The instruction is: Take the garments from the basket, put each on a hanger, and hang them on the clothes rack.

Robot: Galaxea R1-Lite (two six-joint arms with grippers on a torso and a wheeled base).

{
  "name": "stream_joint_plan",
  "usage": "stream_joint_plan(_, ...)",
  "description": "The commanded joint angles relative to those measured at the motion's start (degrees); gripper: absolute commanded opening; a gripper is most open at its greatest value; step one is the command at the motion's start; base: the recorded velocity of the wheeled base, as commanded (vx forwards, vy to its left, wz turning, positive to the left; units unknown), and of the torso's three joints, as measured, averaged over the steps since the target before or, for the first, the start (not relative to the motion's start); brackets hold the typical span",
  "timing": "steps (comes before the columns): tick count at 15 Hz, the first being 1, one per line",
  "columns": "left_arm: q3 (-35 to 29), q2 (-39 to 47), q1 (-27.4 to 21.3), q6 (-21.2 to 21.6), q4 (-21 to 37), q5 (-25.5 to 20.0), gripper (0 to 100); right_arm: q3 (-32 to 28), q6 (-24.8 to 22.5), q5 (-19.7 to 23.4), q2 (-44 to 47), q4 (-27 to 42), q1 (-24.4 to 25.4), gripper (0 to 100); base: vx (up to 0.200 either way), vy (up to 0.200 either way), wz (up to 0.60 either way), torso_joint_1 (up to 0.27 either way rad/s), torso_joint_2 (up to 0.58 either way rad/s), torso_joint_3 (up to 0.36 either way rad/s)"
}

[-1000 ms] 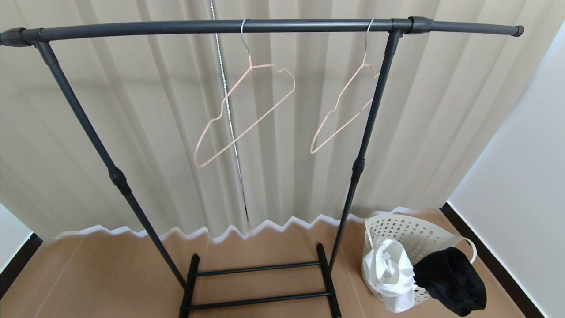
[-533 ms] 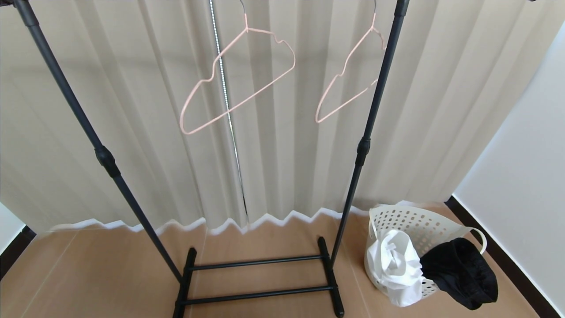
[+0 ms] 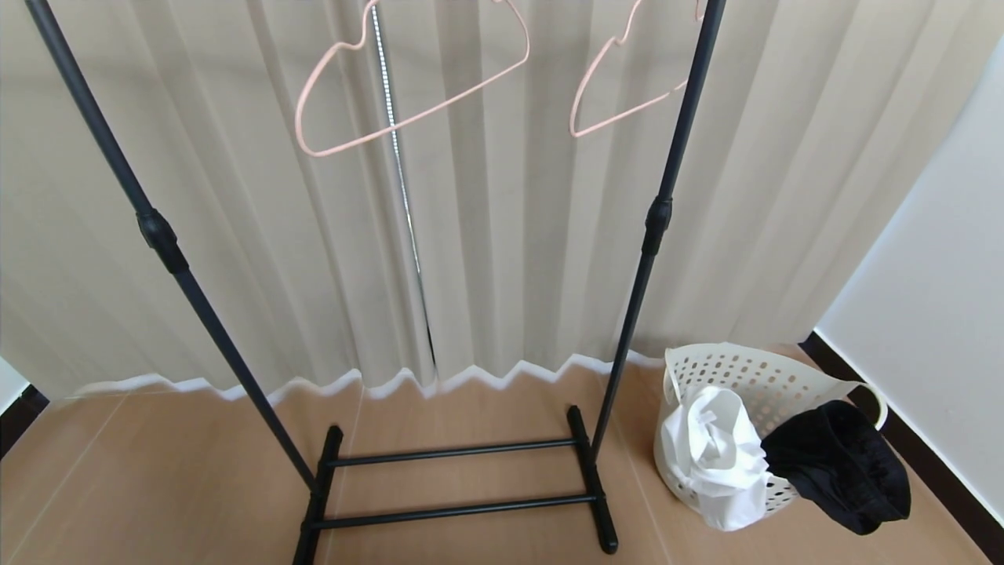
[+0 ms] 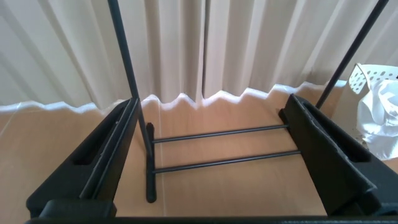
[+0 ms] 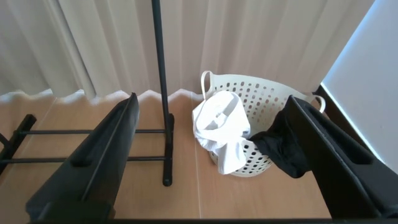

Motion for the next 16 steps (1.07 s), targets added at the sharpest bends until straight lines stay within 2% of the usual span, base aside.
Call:
stream_joint_plan(1, 0.00, -0.01, 0.01, 0.00, -0.01, 0.01, 100, 0.00, -0.09, 0.02, 0.07, -0.02, 0.07, 100, 0.000, 0.000, 0.00, -0.036, 0.40, 0.344)
stream_joint_plan(3, 0.00, -0.01, 0.01, 0.00, -0.01, 0.01, 100, 0.00, -0.09, 0.02, 0.07, -0.02, 0.07, 100, 0.000, 0.000, 0.00, -0.024, 0.17, 0.154)
stream_joint_plan(9, 0.00, -0.01, 0.01, 0.00, -0.01, 0.01, 100, 0.00, -0.09, 0.11, 0.07, -0.02, 0.07, 100, 0.000, 0.000, -0.60, 0.001, 0.03, 0.023)
stream_joint_plan(13, 0.00, -0.01, 0.01, 0.08, -0.01, -0.17, 100, 0.00, -0.09, 0.11, 0.07, -0.02, -0.02, 100, 0.000, 0.000, 0.00, 0.000, 0.00, 0.000)
stream_joint_plan(16, 0.00, -0.01, 0.01, 0.08, -0.01, -0.17, 100, 0.00, -0.09, 0.11, 0.07, -0.02, -0.02, 100, 0.000, -0.200, 0.00, -0.002, 0.00, 0.009)
